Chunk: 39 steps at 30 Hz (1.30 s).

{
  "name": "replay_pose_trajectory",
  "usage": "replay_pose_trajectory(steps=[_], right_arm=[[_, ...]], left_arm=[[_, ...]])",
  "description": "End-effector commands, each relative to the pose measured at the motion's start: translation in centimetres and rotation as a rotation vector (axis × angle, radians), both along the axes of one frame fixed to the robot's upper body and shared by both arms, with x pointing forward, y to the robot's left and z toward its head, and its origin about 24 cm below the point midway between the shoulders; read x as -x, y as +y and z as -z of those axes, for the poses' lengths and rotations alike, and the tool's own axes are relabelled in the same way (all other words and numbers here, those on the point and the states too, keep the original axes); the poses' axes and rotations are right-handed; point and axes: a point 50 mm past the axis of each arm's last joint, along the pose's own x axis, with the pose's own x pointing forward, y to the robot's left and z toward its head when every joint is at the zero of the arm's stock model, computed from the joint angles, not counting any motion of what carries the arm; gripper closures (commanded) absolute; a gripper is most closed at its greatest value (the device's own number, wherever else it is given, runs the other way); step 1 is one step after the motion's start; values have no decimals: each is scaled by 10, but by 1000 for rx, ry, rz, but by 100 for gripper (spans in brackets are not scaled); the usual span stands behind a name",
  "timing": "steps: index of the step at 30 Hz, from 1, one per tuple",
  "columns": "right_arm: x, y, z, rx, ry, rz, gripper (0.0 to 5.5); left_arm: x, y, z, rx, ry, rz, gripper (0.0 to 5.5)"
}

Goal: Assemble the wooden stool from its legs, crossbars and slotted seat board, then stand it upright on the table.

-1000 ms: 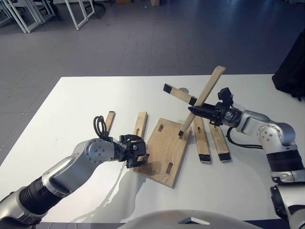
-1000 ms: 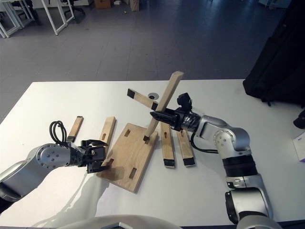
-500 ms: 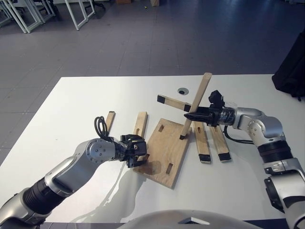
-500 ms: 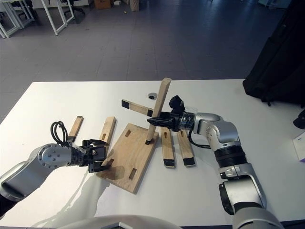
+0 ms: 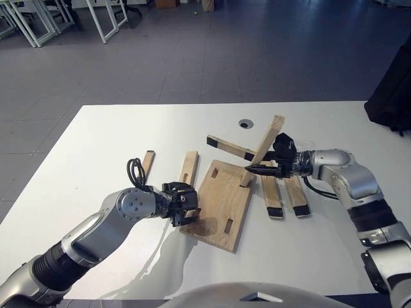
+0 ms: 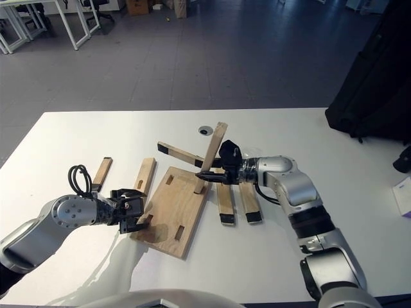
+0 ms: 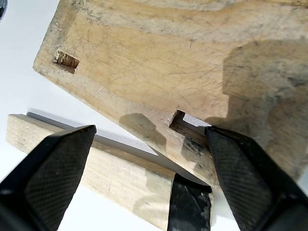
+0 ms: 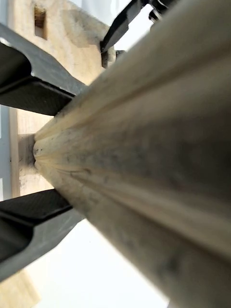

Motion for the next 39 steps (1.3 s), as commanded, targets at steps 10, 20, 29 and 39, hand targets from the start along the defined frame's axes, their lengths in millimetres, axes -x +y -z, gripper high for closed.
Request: replay_pose_trajectory(steps=[10, 20, 29, 39], right_arm=[[-4, 0, 20, 169, 145, -20, 347], [-1, -16, -26, 249, -17, -30, 146], [-34, -46, -130, 60, -489, 495, 124], [-10, 26, -168, -575, -235, 608, 158]], left_arm=[[21, 1, 35, -31, 184, -54, 130], [23, 2, 38, -27, 185, -81, 130], [28, -2, 37, 4, 192, -137, 130], [29, -3, 35, 9, 199, -147, 130]])
